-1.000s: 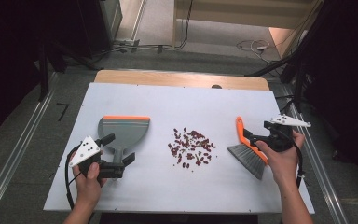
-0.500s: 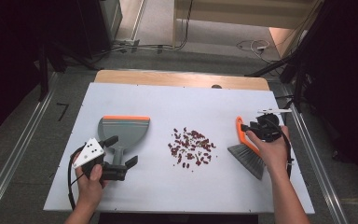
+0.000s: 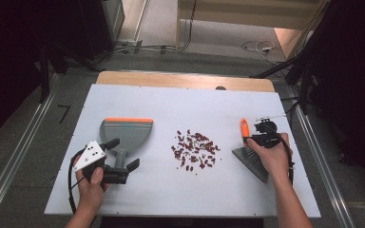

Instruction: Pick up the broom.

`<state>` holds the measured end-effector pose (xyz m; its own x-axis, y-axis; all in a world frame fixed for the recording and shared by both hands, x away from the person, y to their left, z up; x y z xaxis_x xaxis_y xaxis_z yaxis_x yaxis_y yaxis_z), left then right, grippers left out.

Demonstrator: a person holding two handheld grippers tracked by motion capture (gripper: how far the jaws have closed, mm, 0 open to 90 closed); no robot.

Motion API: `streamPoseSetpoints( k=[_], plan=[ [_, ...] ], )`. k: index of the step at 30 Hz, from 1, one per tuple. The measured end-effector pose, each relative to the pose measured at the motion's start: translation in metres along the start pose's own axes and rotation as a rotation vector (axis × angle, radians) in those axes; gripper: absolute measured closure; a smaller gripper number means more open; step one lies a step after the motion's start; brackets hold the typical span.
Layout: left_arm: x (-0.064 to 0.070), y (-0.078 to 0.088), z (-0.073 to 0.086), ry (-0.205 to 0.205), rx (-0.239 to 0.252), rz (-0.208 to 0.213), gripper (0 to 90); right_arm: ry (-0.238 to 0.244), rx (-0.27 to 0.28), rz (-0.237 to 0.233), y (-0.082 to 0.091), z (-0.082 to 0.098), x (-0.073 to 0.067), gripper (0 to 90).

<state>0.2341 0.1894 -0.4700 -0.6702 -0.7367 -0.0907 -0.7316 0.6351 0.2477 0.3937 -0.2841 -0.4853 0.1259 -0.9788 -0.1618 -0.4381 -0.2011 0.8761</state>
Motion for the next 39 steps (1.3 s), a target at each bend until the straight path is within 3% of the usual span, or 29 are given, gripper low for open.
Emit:
streamPoseSetpoints(
  k=[4,10,13,15,19,20,21,22,24,26,30,32,34,35,39],
  plan=[
    [0.001,-0.001,0.000,-0.005,-0.006,0.006,0.0,0.002,-0.033,0.032,-0.007,0.003,0.000,55.3],
    [0.004,-0.003,-0.001,0.001,-0.004,0.011,0.0,0.040,-0.013,0.084,-0.010,0.007,-0.006,57.0],
    [0.008,-0.004,-0.004,0.003,0.004,0.021,0.0,0.031,-0.014,0.071,-0.010,0.007,-0.004,59.9],
    [0.012,-0.006,-0.007,-0.010,0.001,0.029,0.0,0.009,-0.005,0.045,-0.010,0.007,0.000,66.4],
    [0.017,-0.010,-0.007,-0.026,-0.008,0.038,0.0,0.017,0.029,0.009,-0.010,0.010,0.005,66.8],
    [0.016,-0.010,-0.007,-0.026,-0.009,0.038,0.0,-0.007,0.035,-0.031,-0.009,0.011,0.009,66.8],
    [0.016,-0.010,-0.007,-0.026,-0.009,0.038,0.0,-0.007,0.035,-0.031,-0.009,0.011,0.009,66.8],
    [0.016,-0.010,-0.007,-0.024,-0.008,0.038,0.0,-0.020,0.055,-0.065,-0.009,0.012,0.013,66.8],
    [0.016,-0.011,-0.008,-0.022,-0.007,0.037,0.0,-0.033,0.076,-0.076,-0.007,0.013,0.014,66.8],
    [0.017,-0.011,-0.008,-0.019,-0.002,0.038,0.0,-0.024,0.121,-0.093,-0.004,0.015,0.014,66.9],
    [0.019,-0.010,-0.011,-0.021,0.008,0.042,0.0,-0.069,0.226,-0.142,0.009,0.017,0.021,67.3],
    [0.020,-0.010,-0.012,-0.024,0.013,0.043,0.0,-0.084,0.297,-0.182,0.015,0.019,0.025,67.5],
    [0.020,-0.010,-0.013,-0.026,0.016,0.044,0.0,-0.115,0.375,-0.179,0.021,0.023,0.029,67.5],
    [0.021,-0.011,-0.014,-0.025,0.020,0.045,0.0,-0.114,0.423,-0.202,0.024,0.025,0.031,67.6],
    [0.024,-0.013,-0.018,-0.038,0.033,0.053,0.0,-0.121,0.548,-0.215,0.037,0.029,0.033,67.9]
  ],
)
Point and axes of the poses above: each handheld gripper's, and its own axes: y roughly backward along the jaws, z roughly out of its underside, x roughly to its right, the point moved 2 cm from there along -y, roughly forward along the jaws, and after that the axes turned 13 degrees about -y, right-handed, at the moved point
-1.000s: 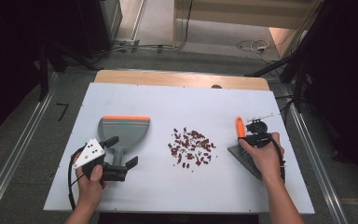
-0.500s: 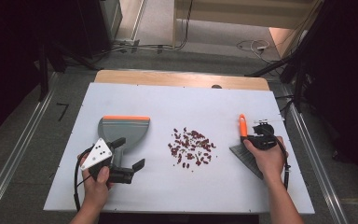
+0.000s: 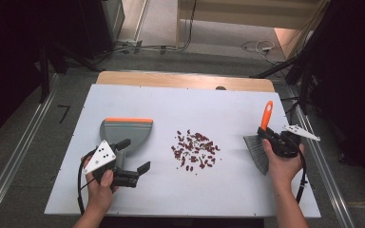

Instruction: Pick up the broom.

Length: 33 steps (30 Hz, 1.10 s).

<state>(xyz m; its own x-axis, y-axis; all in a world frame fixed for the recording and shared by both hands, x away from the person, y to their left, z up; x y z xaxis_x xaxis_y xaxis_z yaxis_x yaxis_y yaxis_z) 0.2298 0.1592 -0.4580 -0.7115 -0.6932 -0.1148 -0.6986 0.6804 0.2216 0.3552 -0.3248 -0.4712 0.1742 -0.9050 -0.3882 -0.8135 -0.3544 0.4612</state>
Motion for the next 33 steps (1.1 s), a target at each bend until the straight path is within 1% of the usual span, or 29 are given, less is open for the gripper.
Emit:
streamPoseSetpoints(
  k=[1,2,3,4,5,6,7,8,9,11,12,14,15,17,18,22,23,24,25,27,31,32,33],
  plan=[
    [0.001,-0.001,-0.001,-0.001,0.002,-0.001,0.0,0.001,0.016,-0.003,0.002,-0.001,-0.001,68.0],
    [0.001,-0.002,-0.002,0.000,0.005,0.003,0.0,0.000,0.033,-0.026,0.004,-0.002,-0.001,68.0],
    [0.002,-0.003,-0.003,-0.003,0.006,0.004,0.0,-0.005,0.059,-0.039,0.007,-0.002,-0.002,68.1],
    [0.002,-0.005,-0.005,-0.006,0.005,0.008,0.0,-0.006,0.062,-0.055,0.008,-0.003,-0.003,68.1],
    [0.003,-0.007,-0.005,-0.006,0.007,0.010,0.0,-0.009,0.079,-0.059,0.010,-0.004,-0.005,68.2],
    [0.003,-0.008,-0.007,-0.009,0.007,0.012,0.0,0.004,0.103,-0.048,0.011,-0.004,-0.006,68.2],
    [0.003,-0.010,-0.008,-0.009,0.007,0.014,0.0,0.011,0.113,-0.054,0.012,-0.005,-0.008,68.3],
    [0.004,-0.012,-0.009,-0.009,0.010,0.016,0.0,0.011,0.118,-0.066,0.013,-0.006,-0.010,68.3],
    [0.004,-0.014,-0.010,-0.013,0.009,0.019,0.0,0.012,0.137,-0.066,0.015,-0.007,-0.012,68.4],
    [0.004,-0.018,-0.012,-0.014,0.012,0.022,0.0,0.011,0.147,-0.087,0.018,-0.009,-0.016,68.4],
    [0.004,-0.019,-0.013,-0.017,0.012,0.021,0.0,0.016,0.163,-0.087,0.020,-0.010,-0.018,68.4],
    [0.005,-0.021,-0.014,-0.018,0.017,0.022,0.0,0.009,0.179,-0.112,0.023,-0.013,-0.023,68.5],
    [0.005,-0.024,-0.016,-0.023,0.018,0.024,0.0,0.010,0.188,-0.117,0.025,-0.014,-0.026,68.5],
    [0.006,-0.028,-0.018,-0.025,0.021,0.024,0.0,0.001,0.196,-0.142,0.027,-0.016,-0.029,68.5],
    [0.006,-0.030,-0.020,-0.028,0.022,0.028,0.0,0.001,0.204,-0.147,0.028,-0.016,-0.032,68.5],
    [0.010,-0.039,-0.024,-0.035,0.025,0.039,0.0,0.013,0.218,-0.181,0.032,-0.019,-0.045,68.5],
    [0.010,-0.039,-0.024,-0.035,0.025,0.039,0.0,0.013,0.218,-0.181,0.032,-0.019,-0.045,68.5],
    [0.014,-0.044,-0.026,-0.042,0.022,0.049,0.0,0.026,0.225,-0.194,0.034,-0.019,-0.051,68.5],
    [0.014,-0.044,-0.026,-0.042,0.022,0.049,0.0,0.028,0.224,-0.198,0.034,-0.019,-0.053,68.5],
    [0.017,-0.052,-0.028,-0.044,0.024,0.062,0.0,0.027,0.225,-0.218,0.035,-0.020,-0.058,68.5],
    [0.020,-0.059,-0.030,-0.041,0.024,0.073,0.0,0.032,0.225,-0.248,0.036,-0.018,-0.069,68.5],
    [0.021,-0.060,-0.031,-0.042,0.023,0.077,0.0,0.032,0.225,-0.248,0.036,-0.018,-0.069,68.5],
    [0.023,-0.063,-0.031,-0.043,0.024,0.080,0.0,0.036,0.223,-0.266,0.036,-0.017,-0.075,68.5]
  ],
)
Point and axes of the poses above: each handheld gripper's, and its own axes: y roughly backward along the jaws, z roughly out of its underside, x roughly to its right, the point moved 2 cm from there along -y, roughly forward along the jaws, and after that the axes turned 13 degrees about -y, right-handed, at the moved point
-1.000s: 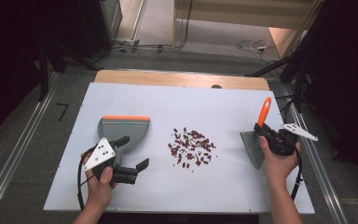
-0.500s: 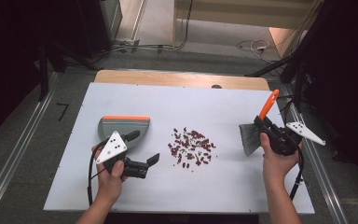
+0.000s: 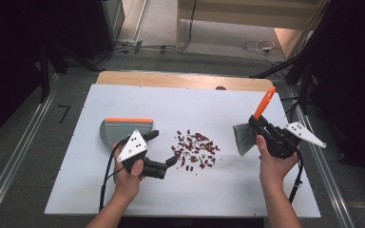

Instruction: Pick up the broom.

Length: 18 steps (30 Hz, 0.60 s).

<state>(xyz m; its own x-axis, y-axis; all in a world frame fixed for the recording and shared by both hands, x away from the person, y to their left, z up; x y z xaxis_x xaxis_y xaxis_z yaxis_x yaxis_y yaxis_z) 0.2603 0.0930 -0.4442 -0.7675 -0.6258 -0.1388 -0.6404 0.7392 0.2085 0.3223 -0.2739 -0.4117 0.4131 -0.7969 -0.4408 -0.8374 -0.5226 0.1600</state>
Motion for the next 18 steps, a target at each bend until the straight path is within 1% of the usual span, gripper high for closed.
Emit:
streamPoseSetpoints(
  k=[4,6,7,8,12,15,18],
  plan=[
    [0.003,-0.008,-0.002,-0.003,0.000,0.011,0.0,0.004,-0.004,-0.031,-0.002,0.003,-0.011,68.5],
    [0.004,-0.016,-0.004,0.003,0.003,0.023,0.0,0.012,-0.009,-0.046,-0.004,0.004,-0.017,68.5],
    [0.004,-0.016,-0.004,0.003,0.003,0.023,0.0,0.013,-0.012,-0.055,-0.004,0.005,-0.020,68.5],
    [0.007,-0.020,-0.005,0.005,0.005,0.031,0.0,0.012,-0.017,-0.065,-0.005,0.007,-0.023,68.5],
    [0.012,-0.027,-0.005,0.006,0.001,0.058,0.0,0.018,-0.029,-0.093,-0.008,0.011,-0.034,68.5],
    [0.015,-0.030,-0.006,0.025,0.003,0.065,0.4,0.021,-0.039,-0.116,-0.010,0.014,-0.042,68.5],
    [0.019,-0.033,-0.007,0.034,0.011,0.076,1.4,0.024,-0.048,-0.135,-0.012,0.018,-0.049,68.5]
  ],
)
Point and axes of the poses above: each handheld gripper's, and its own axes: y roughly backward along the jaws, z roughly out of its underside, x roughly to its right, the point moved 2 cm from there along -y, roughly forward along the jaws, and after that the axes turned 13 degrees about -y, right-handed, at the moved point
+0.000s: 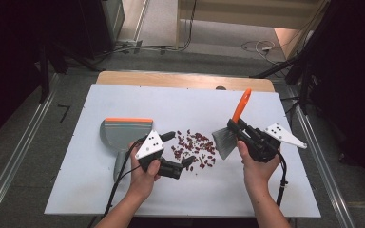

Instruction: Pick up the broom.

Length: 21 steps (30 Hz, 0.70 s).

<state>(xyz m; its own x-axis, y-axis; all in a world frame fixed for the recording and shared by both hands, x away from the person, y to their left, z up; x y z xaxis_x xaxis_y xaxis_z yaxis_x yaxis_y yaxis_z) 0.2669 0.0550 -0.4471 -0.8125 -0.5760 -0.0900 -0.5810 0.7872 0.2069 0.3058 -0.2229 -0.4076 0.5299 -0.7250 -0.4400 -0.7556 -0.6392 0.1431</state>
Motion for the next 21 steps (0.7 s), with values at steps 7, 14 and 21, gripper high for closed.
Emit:
streamPoseSetpoints(
  k=[7,14,21],
  plan=[
    [0.009,-0.008,-0.002,0.025,-0.006,0.027,1.5,-0.001,-0.011,-0.042,-0.004,0.006,-0.014,68.5],
    [0.014,-0.015,-0.005,0.060,-0.030,0.033,5.3,-0.005,-0.027,-0.083,-0.008,0.010,-0.026,68.5],
    [0.022,-0.022,-0.007,0.066,-0.066,-0.007,18.1,0.006,-0.045,-0.109,-0.012,0.016,-0.036,68.5]
  ],
)
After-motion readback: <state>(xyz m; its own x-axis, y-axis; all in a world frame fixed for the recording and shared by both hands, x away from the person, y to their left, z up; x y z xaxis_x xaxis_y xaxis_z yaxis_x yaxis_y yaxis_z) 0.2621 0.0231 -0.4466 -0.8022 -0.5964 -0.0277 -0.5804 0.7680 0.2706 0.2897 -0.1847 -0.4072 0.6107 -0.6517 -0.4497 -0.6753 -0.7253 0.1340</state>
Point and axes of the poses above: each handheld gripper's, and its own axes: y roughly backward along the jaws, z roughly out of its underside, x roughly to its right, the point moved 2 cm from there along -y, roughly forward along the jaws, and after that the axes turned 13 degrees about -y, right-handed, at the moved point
